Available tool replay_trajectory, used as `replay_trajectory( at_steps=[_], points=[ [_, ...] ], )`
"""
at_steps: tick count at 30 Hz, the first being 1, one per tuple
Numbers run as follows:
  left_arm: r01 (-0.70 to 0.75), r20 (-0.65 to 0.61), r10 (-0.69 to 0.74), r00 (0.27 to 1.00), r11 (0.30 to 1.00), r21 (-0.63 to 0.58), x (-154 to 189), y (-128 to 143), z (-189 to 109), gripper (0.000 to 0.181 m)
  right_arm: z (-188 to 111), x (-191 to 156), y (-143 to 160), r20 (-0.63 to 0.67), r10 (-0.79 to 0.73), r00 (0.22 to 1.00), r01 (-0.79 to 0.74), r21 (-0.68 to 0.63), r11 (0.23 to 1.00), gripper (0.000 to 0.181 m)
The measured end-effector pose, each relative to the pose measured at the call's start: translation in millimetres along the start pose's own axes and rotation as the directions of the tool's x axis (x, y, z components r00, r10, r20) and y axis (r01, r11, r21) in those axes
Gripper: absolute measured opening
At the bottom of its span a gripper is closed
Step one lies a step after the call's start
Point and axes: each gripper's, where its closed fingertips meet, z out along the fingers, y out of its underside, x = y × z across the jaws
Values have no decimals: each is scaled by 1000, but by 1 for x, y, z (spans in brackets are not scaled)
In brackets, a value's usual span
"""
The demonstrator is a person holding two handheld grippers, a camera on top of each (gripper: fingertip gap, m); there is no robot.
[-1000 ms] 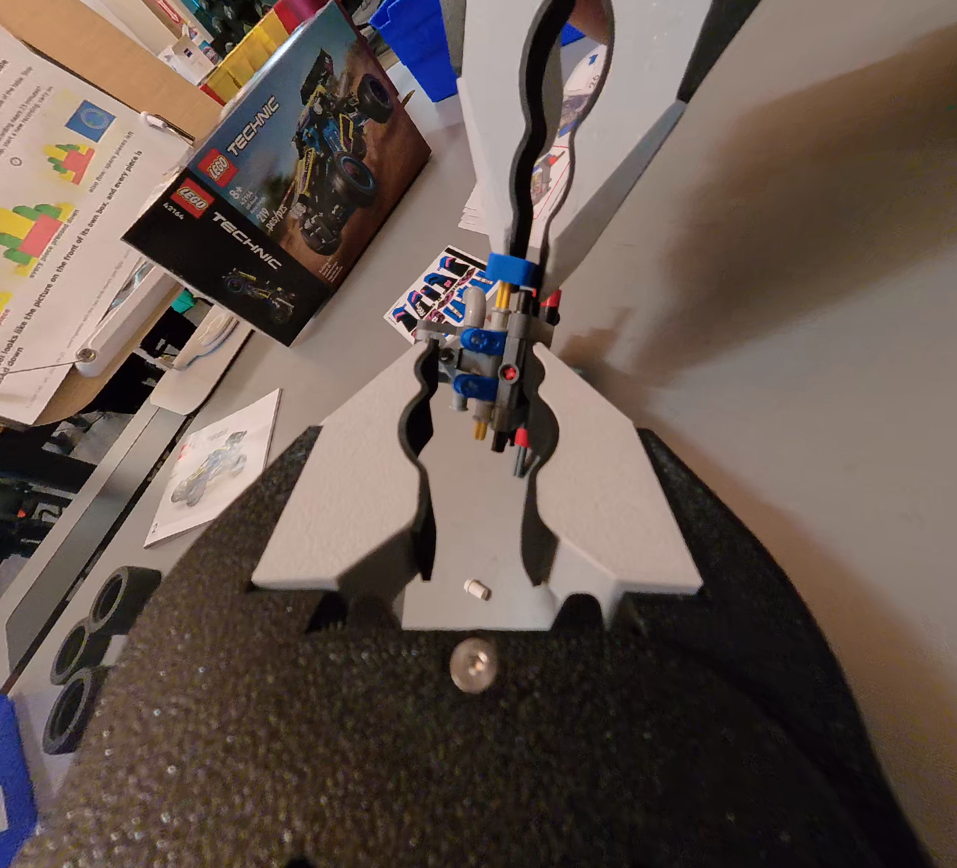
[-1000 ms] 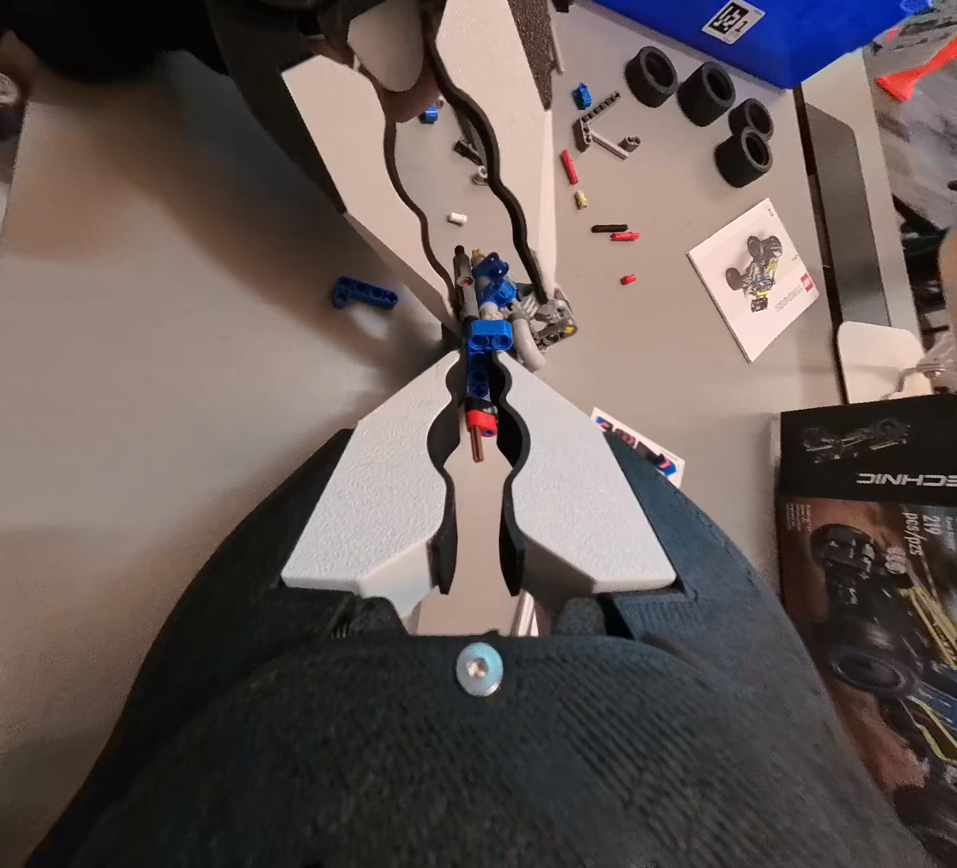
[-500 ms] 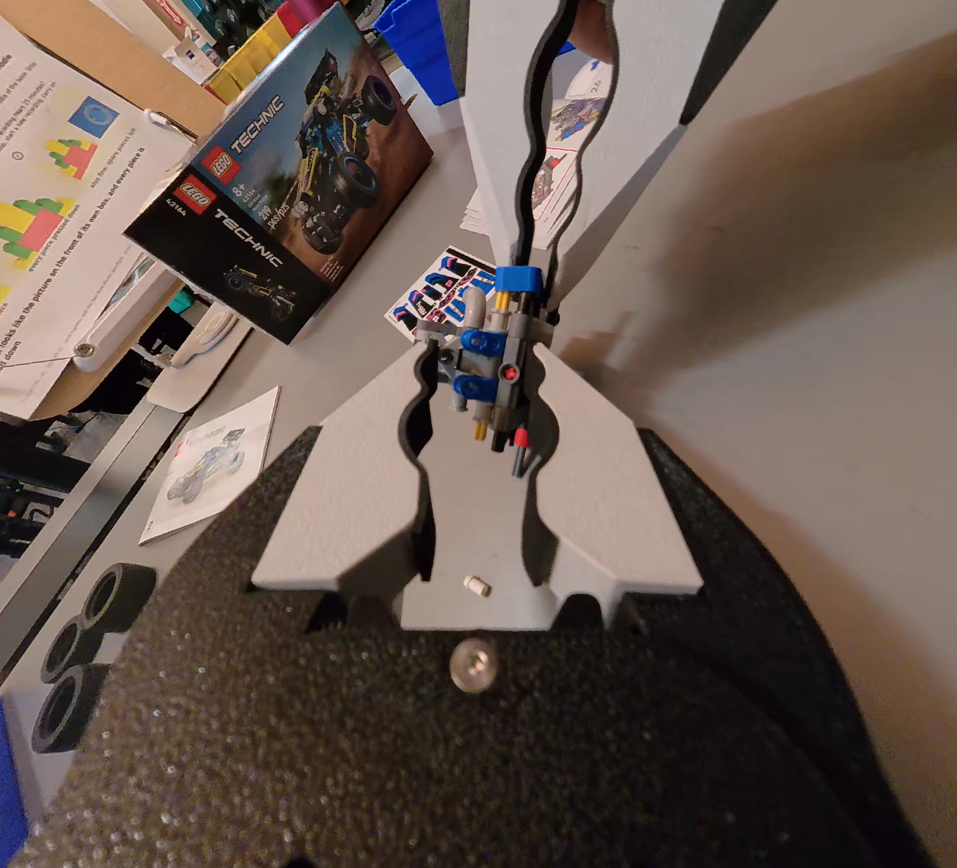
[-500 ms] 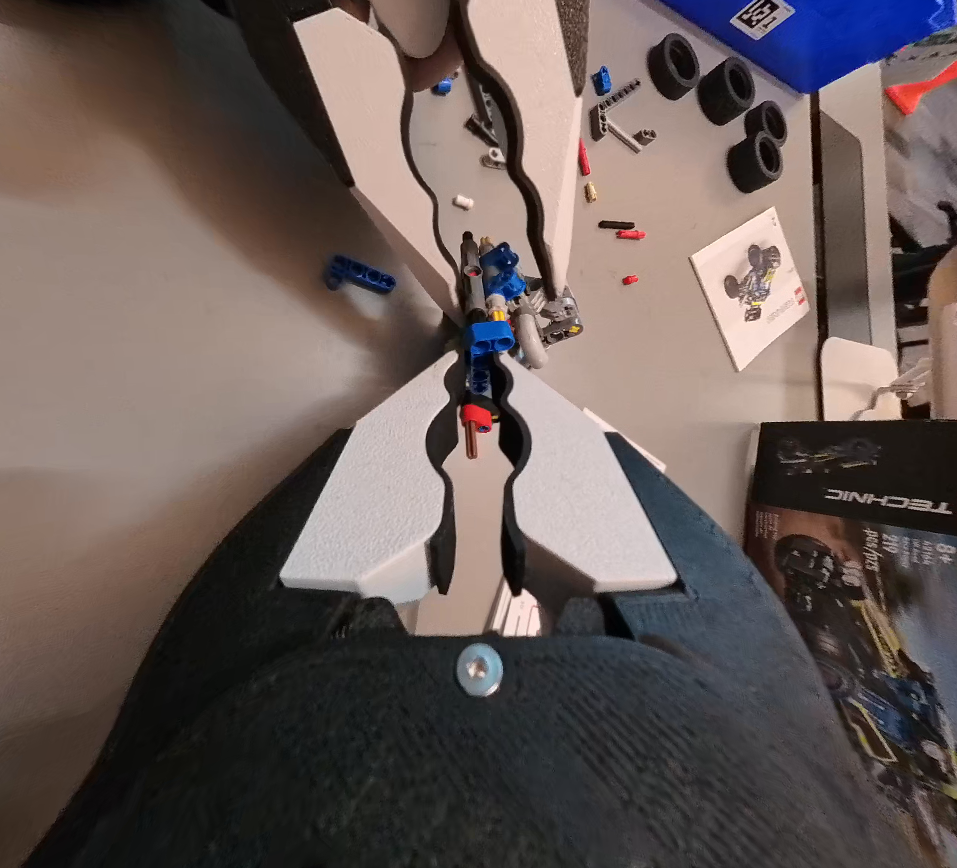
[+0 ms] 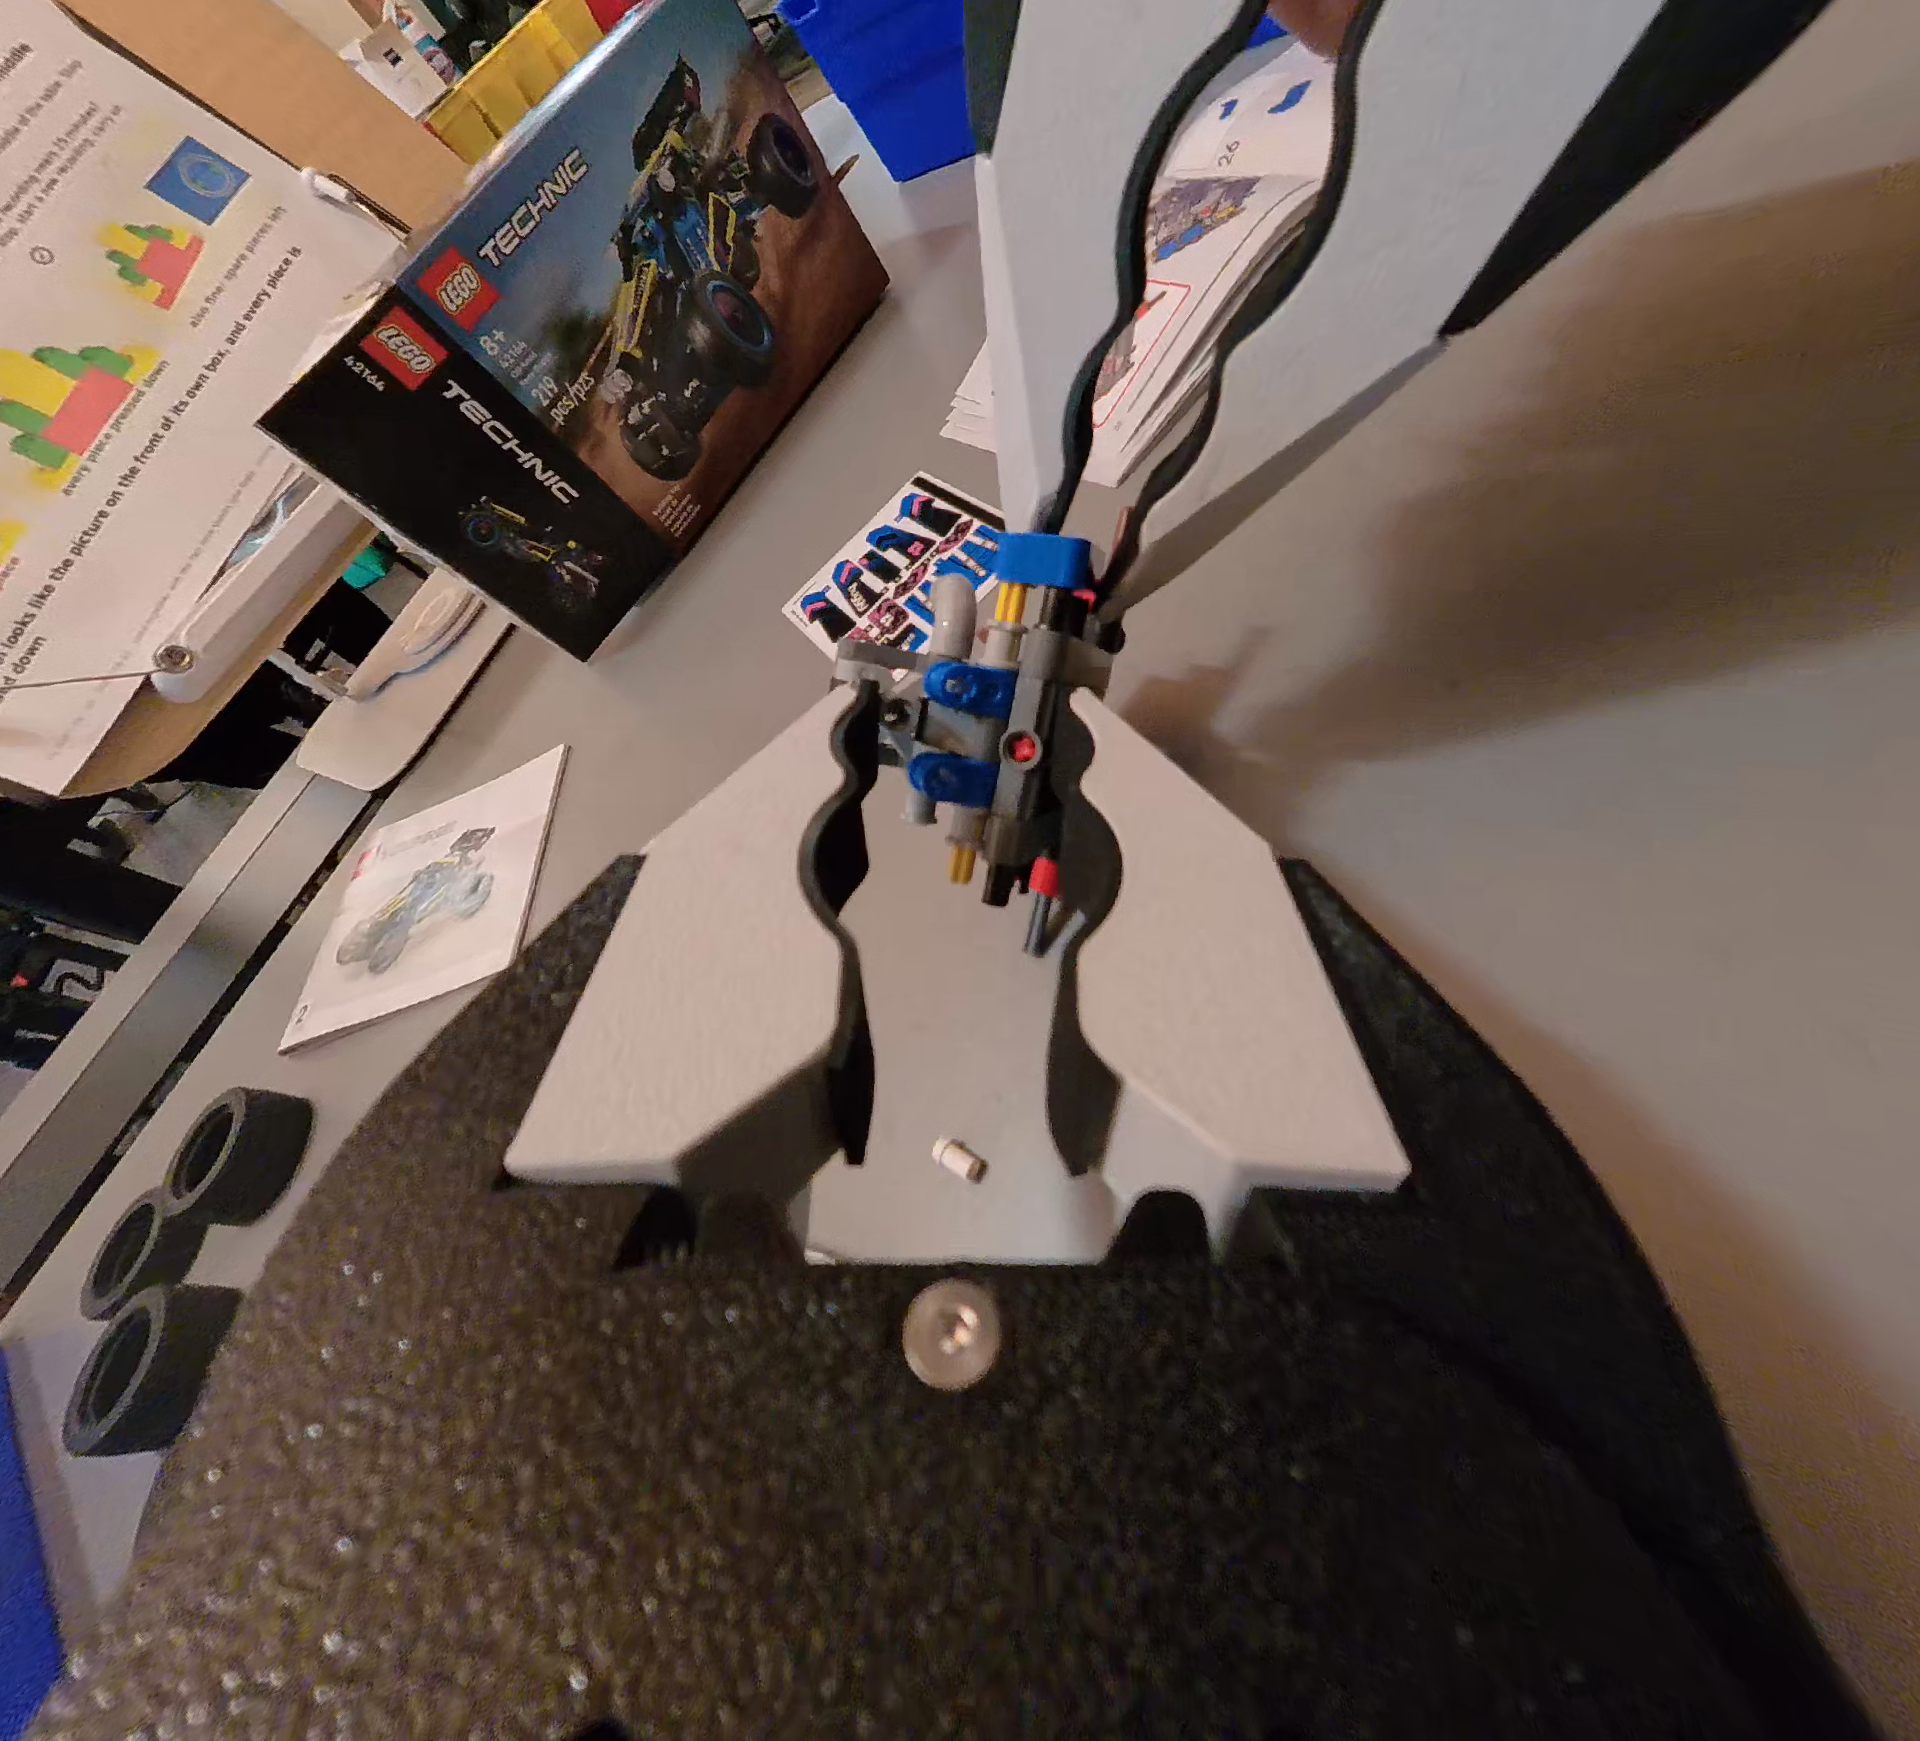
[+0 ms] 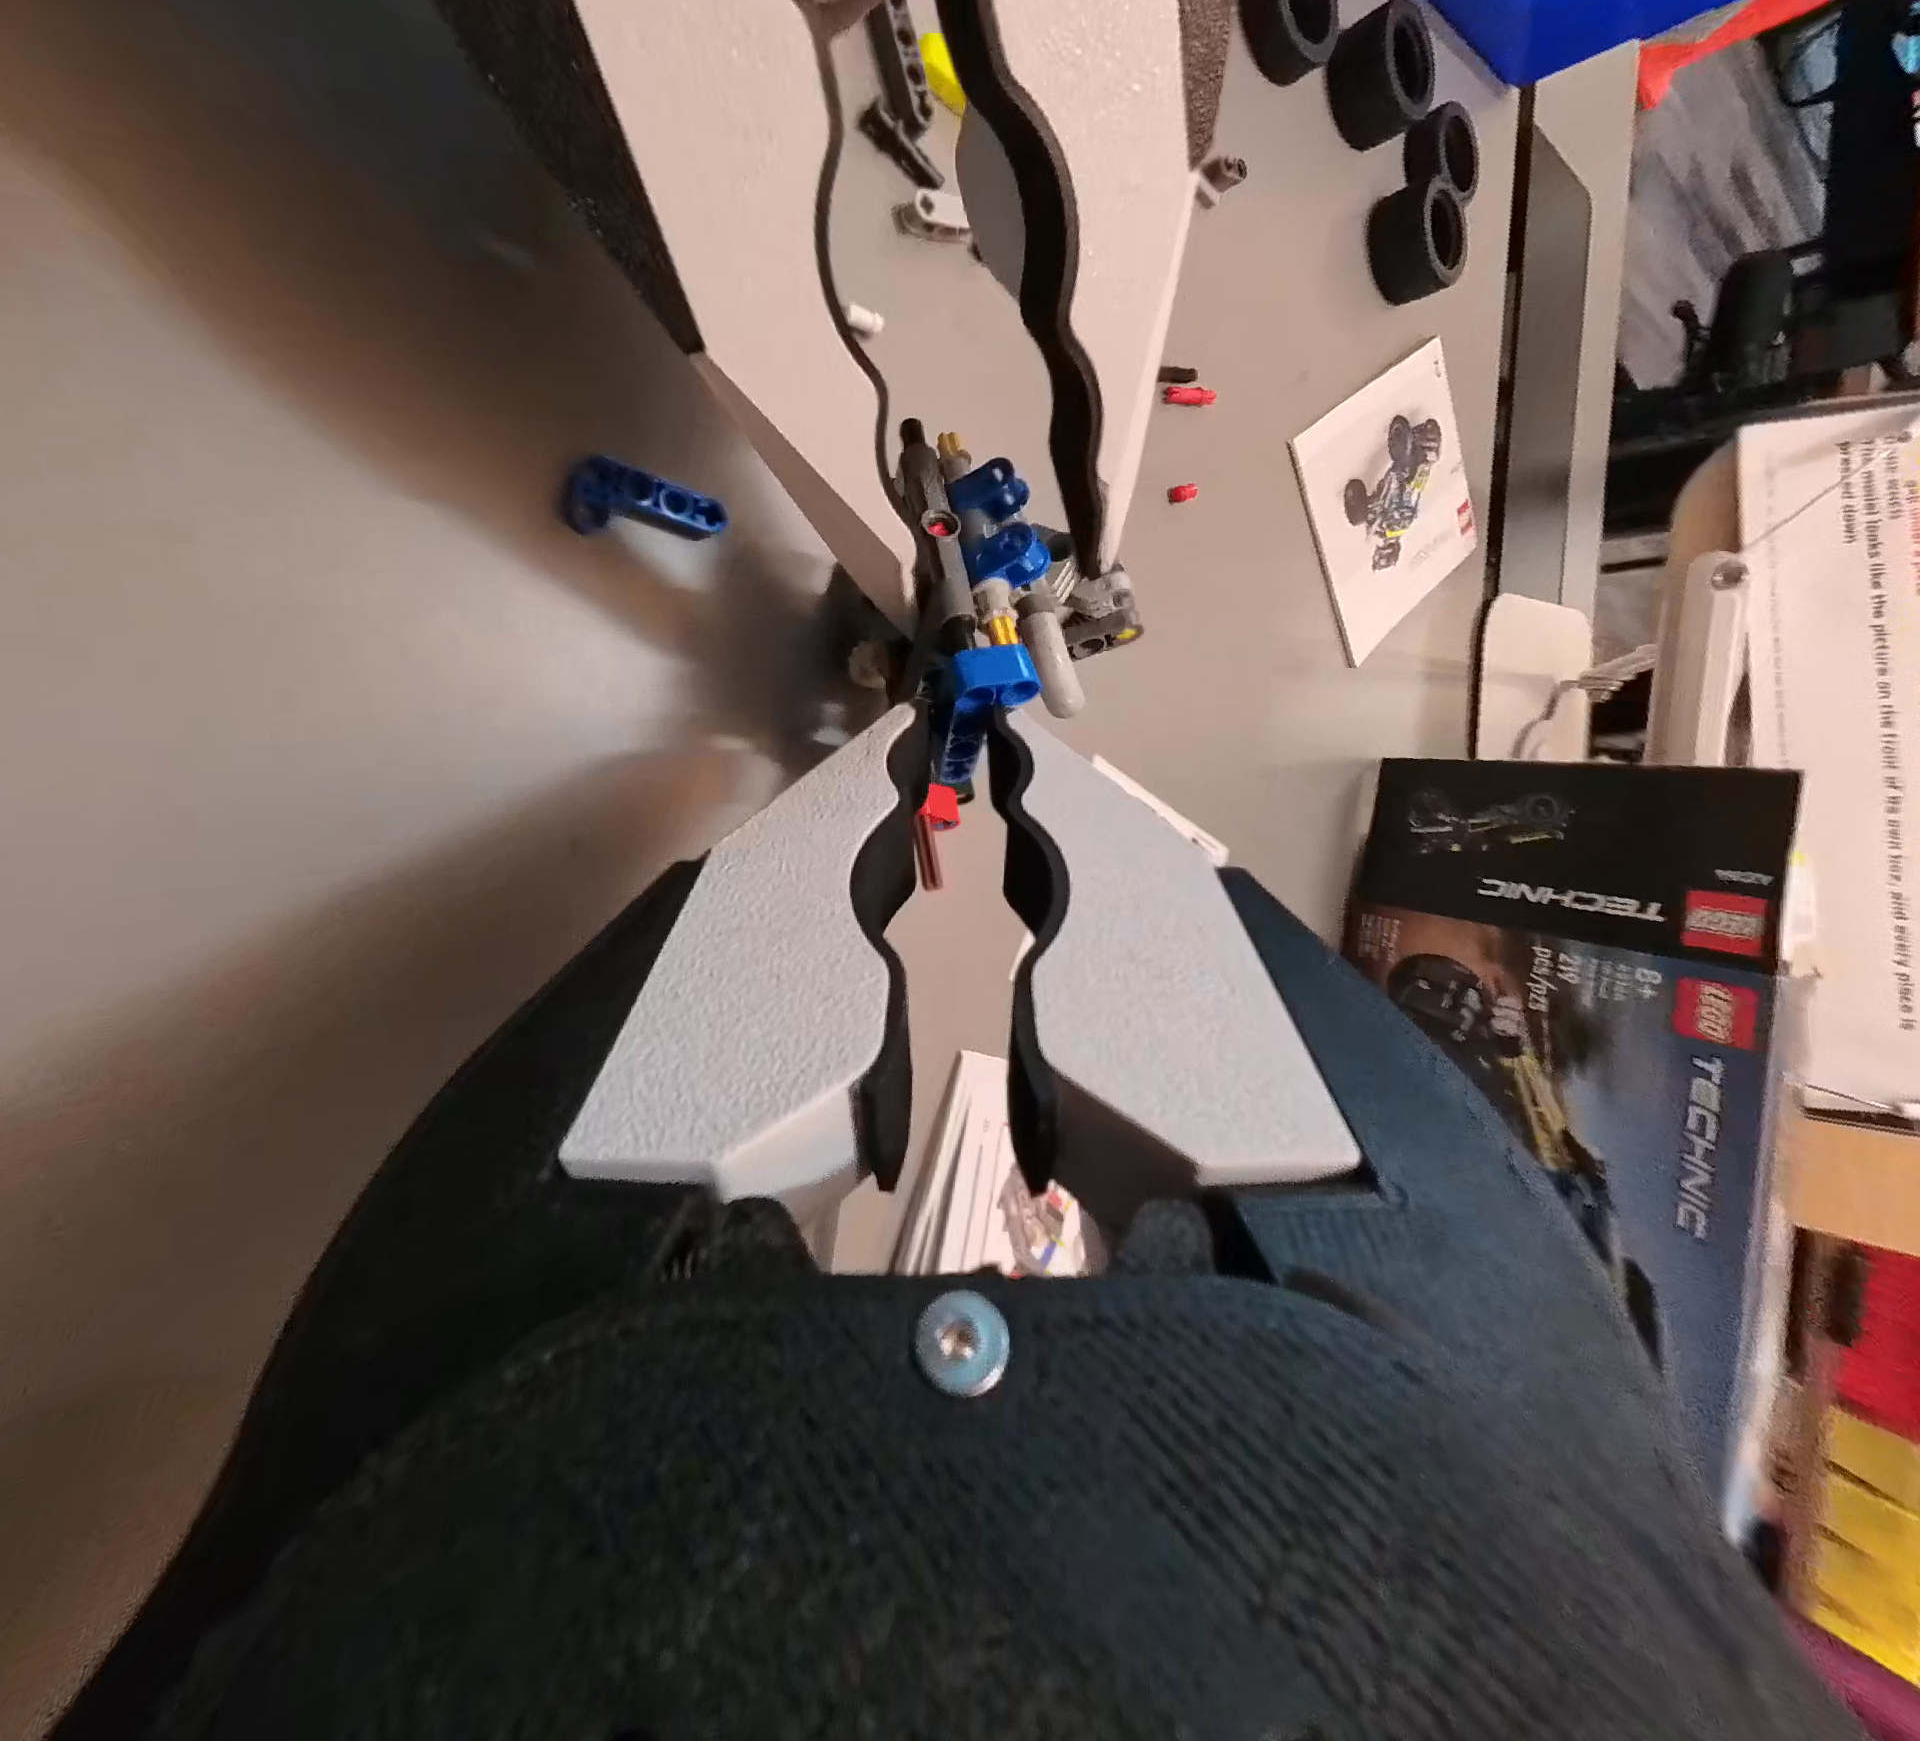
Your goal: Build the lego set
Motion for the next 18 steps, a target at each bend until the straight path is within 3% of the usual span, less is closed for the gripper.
replay_trajectory(
  at_steps=[1, 5, 13, 15, 18],
  points=[
    [5, -5, -5, 1000, 1000, 3, 0, 0, 0, 30, -1, -1, 0, 20, 17, 1000, -17, 20, 1000, 8],
    [15, -15, -15, 1000, 1000, 12, 1, -1, -1, 30, -6, -2, -5, 64, 34, 997, -40, 96, 995, 5],
    [25, -23, -24, 999, 1000, 18, 1, -1, -1, 30, -6, 2, 1, 89, 96, 991, -106, 118, 987, 5],
    [23, -24, -23, 999, 1000, 18, 1, -1, -2, 30, -9, -4, 20, 119, 130, 984, -135, 32, 990, 5],
    [26, -25, -25, 999, 999, 20, 1, -1, -1, 30, -10, -42, 56, 288, 119, 950, -73, -165, 984, 5]
  ],
)
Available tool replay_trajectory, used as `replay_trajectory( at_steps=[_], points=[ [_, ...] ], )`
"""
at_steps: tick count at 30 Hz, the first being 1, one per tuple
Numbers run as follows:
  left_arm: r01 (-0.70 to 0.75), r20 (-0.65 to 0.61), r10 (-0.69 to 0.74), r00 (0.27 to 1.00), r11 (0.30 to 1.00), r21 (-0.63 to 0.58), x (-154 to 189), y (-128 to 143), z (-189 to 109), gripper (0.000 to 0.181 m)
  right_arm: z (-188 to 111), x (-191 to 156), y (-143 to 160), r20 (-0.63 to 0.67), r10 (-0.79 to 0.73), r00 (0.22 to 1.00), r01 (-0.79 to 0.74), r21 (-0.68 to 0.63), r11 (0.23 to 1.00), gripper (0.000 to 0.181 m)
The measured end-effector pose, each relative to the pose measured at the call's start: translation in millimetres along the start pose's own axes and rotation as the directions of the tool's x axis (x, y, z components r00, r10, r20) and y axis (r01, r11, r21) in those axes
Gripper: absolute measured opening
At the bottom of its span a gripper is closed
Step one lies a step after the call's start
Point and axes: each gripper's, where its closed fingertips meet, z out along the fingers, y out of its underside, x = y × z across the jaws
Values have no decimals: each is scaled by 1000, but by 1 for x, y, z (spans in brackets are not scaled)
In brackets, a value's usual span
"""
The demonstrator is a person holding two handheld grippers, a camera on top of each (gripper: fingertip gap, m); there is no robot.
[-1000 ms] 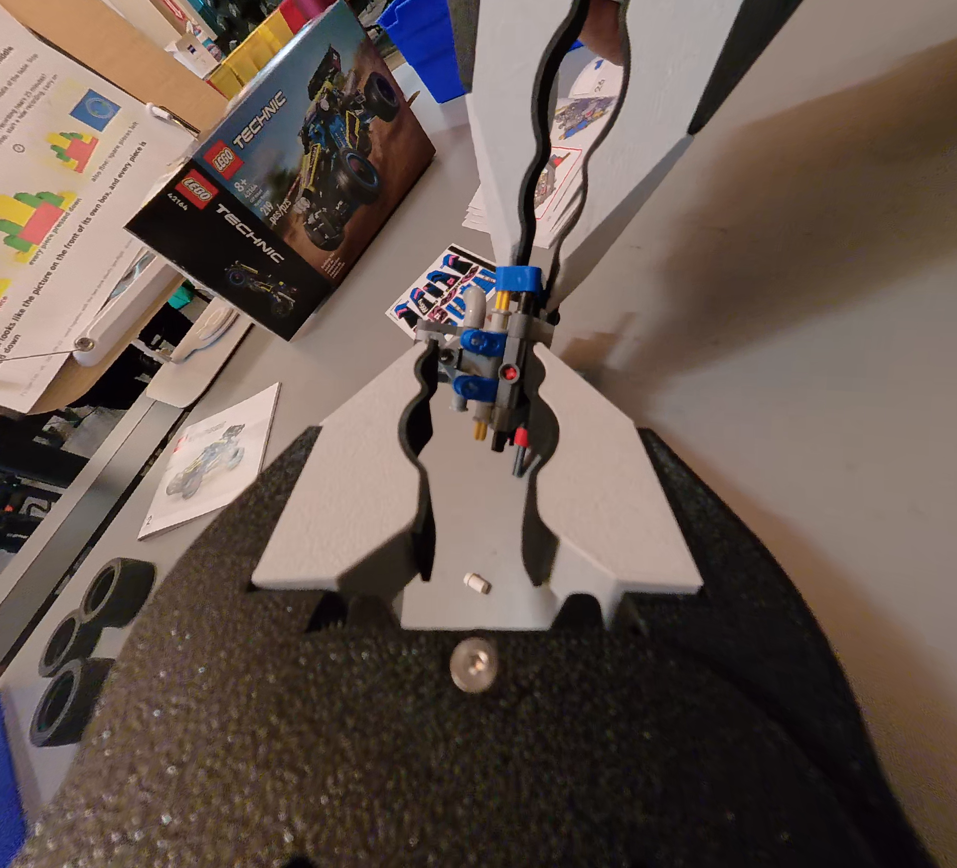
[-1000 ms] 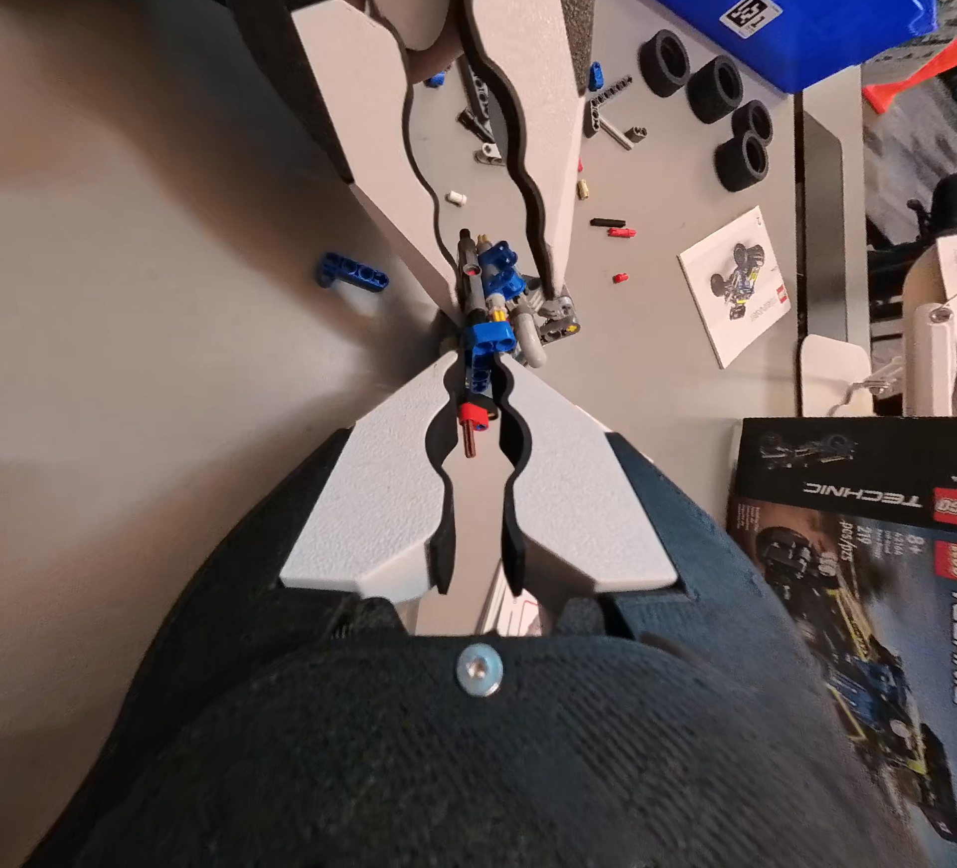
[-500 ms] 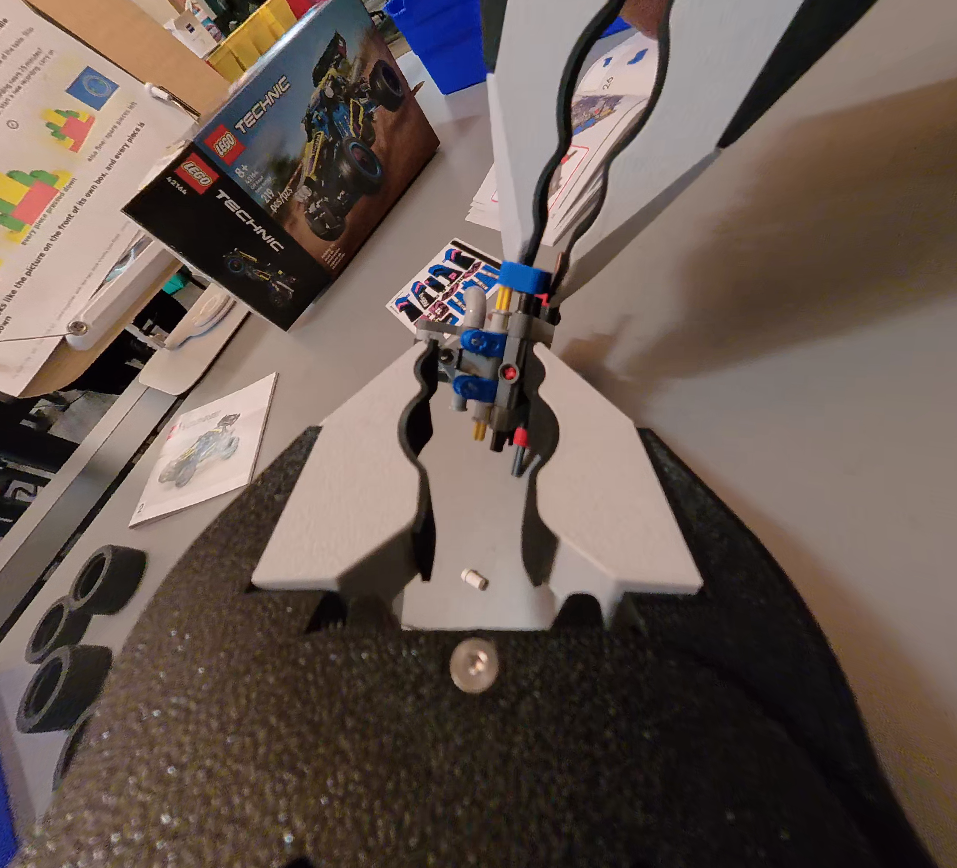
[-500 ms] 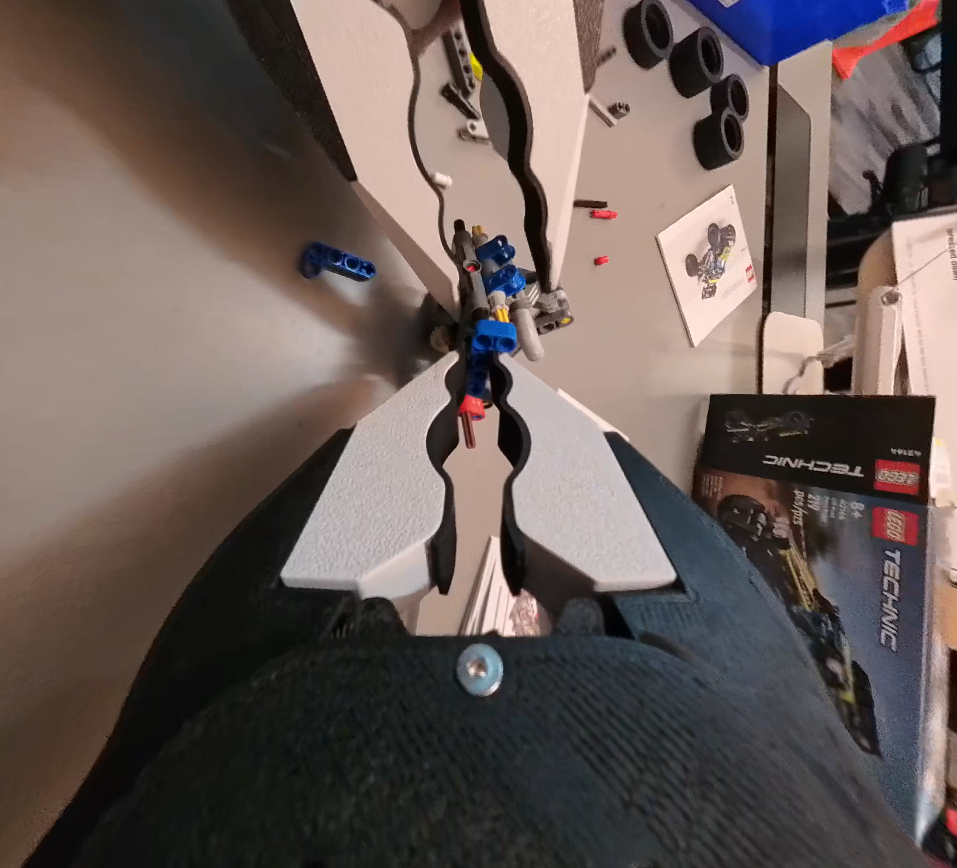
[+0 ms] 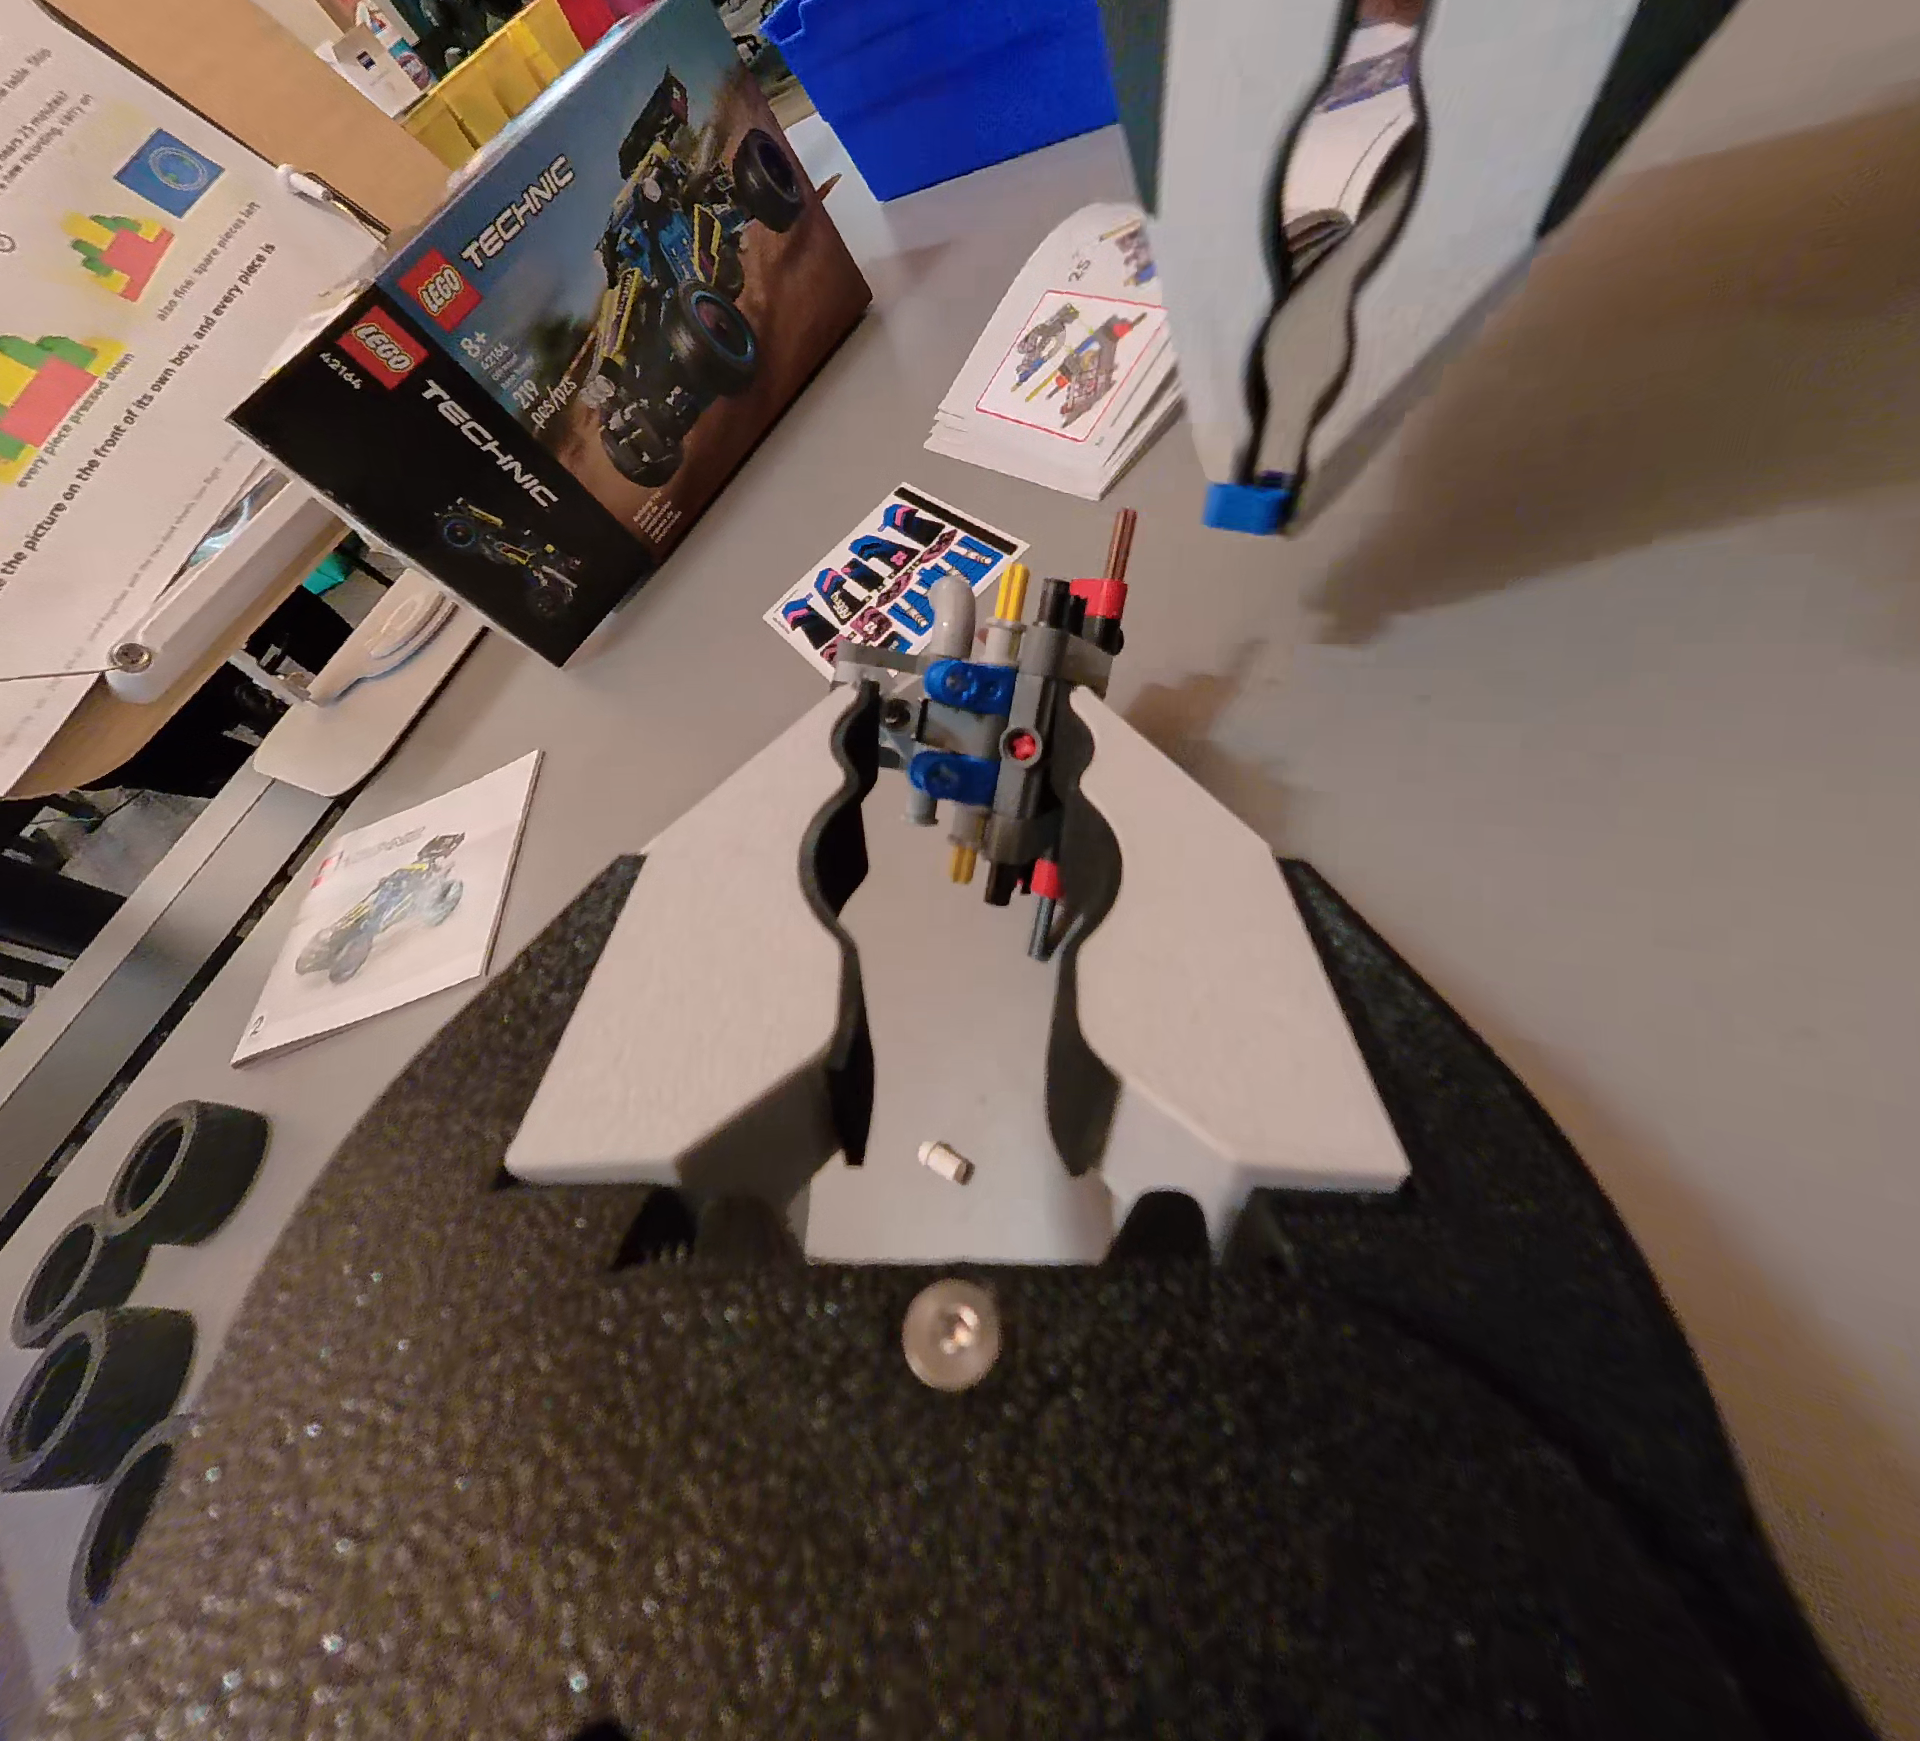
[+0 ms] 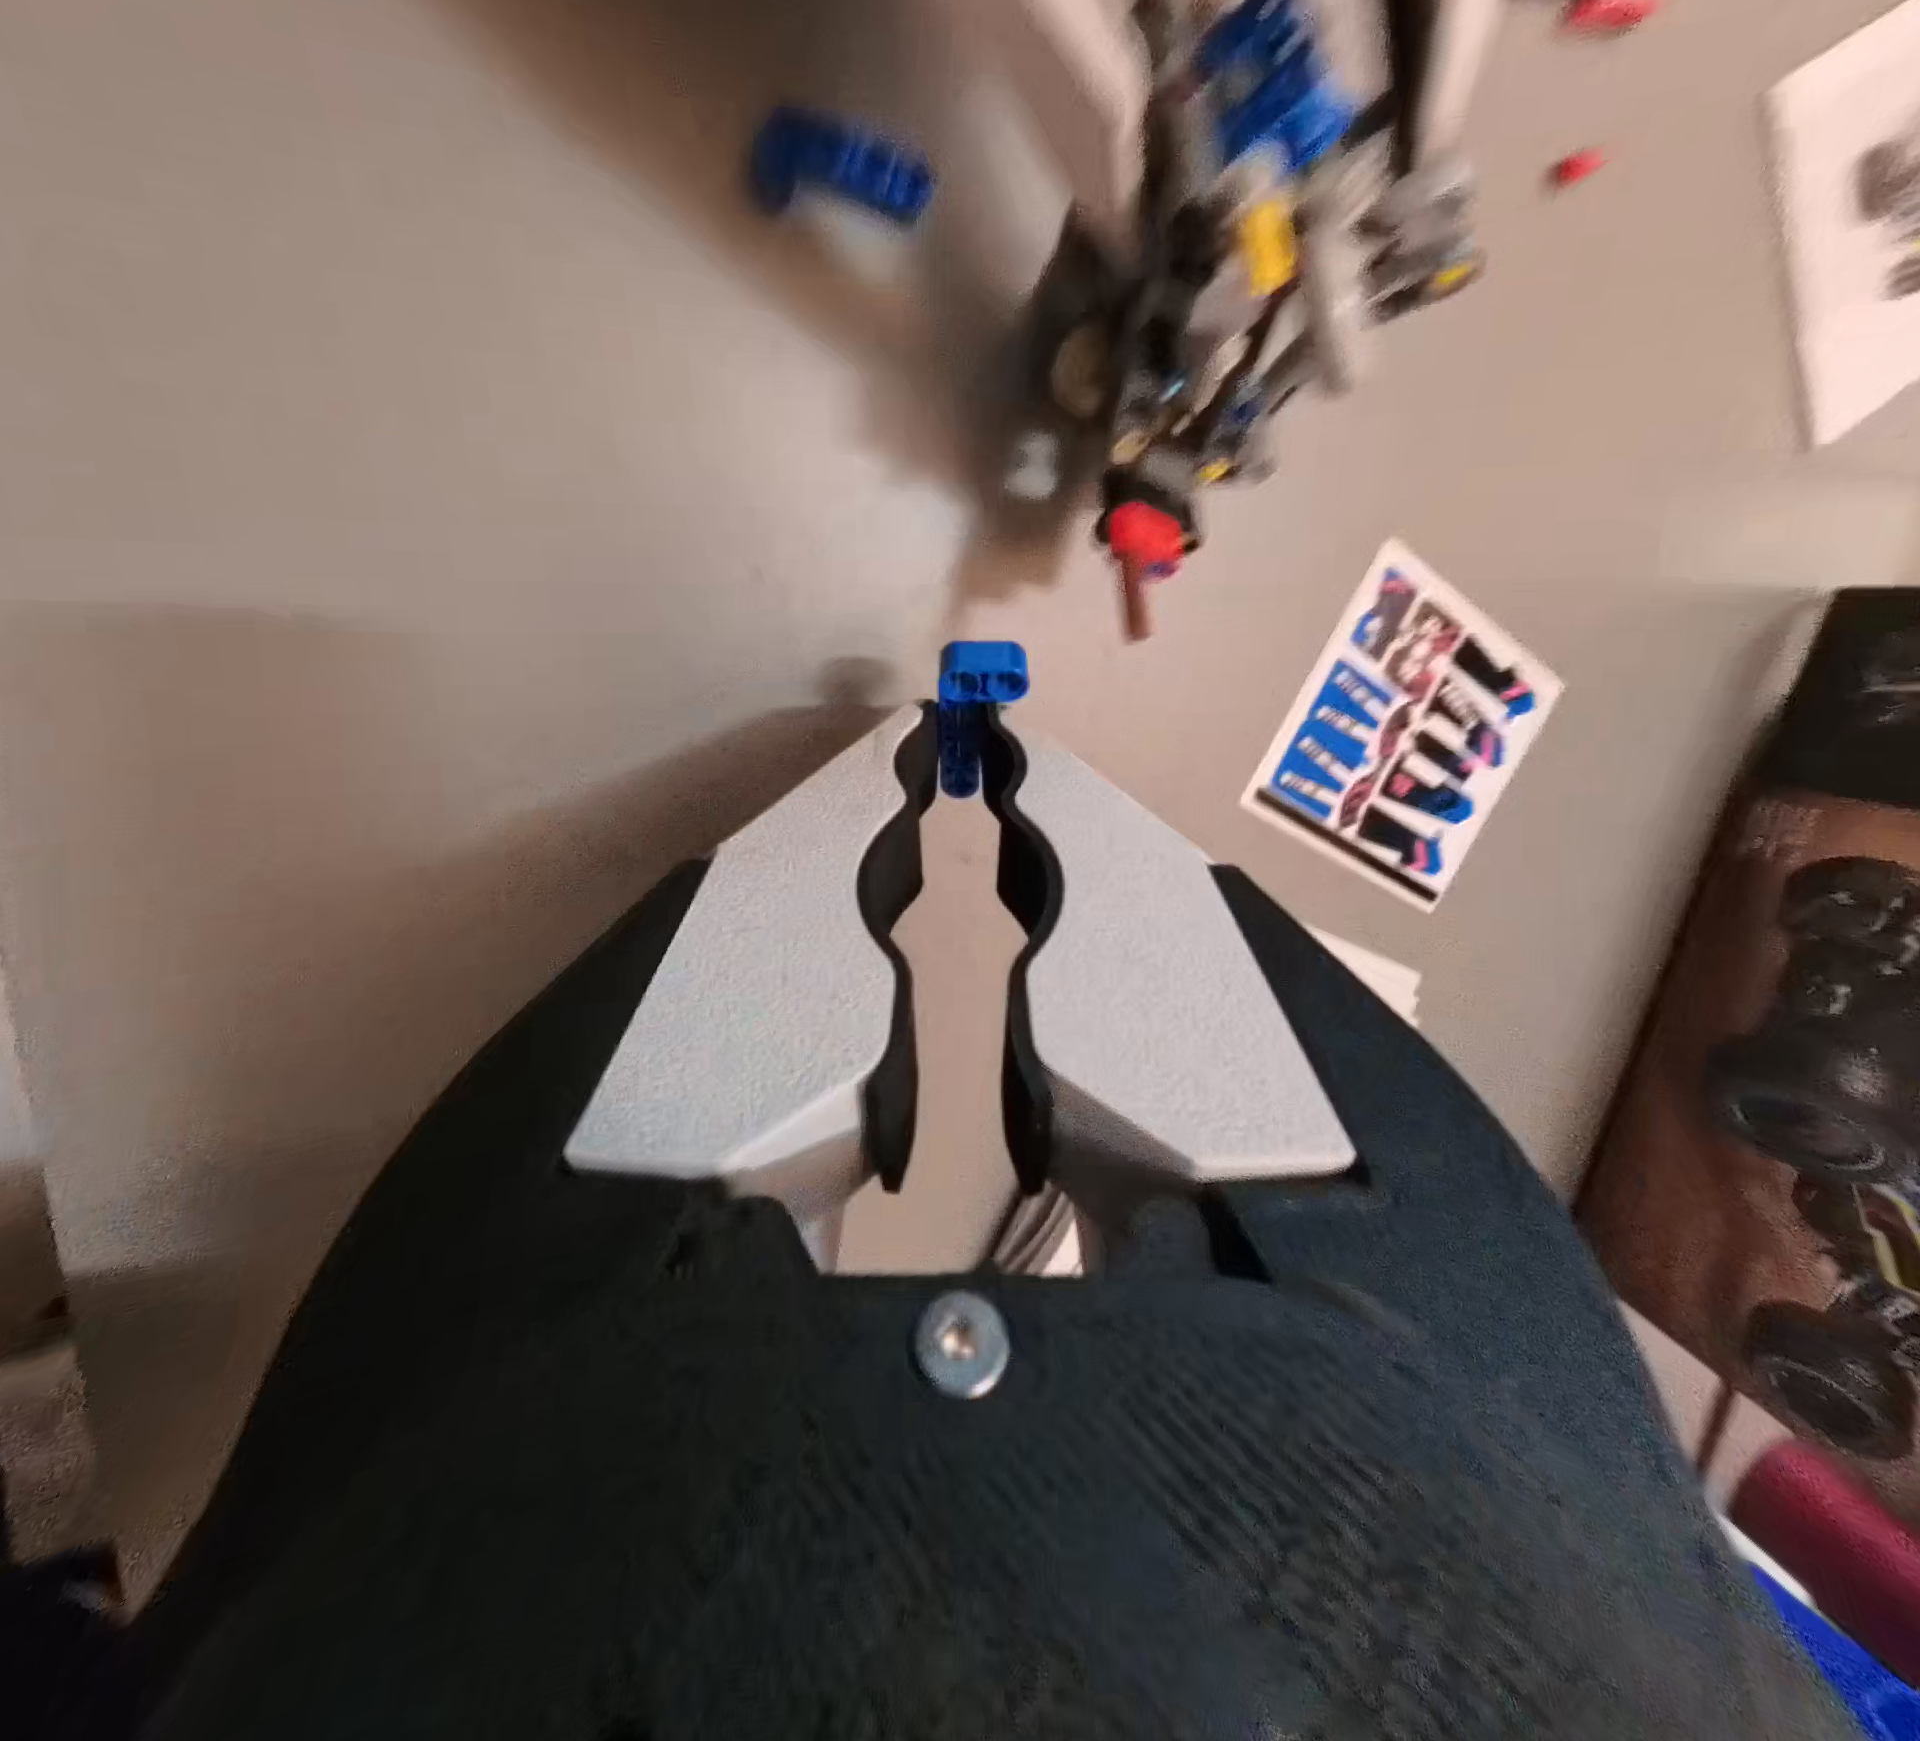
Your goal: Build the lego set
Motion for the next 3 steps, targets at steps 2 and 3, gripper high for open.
replay_trajectory(
  at_steps=[2, 3],
  points=[
    [1, 0, -1, 1000, 1000, 1, 0, 0, 0, 30, 12, -15, 15, 73, -39, 997, 45, -86, 995, 5],
    [2, 0, -2, 1000, 1000, 1, 0, 0, 0, 30, 16, -22, 18, 113, -47, 992, 58, -97, 994, 6]
  ],
)
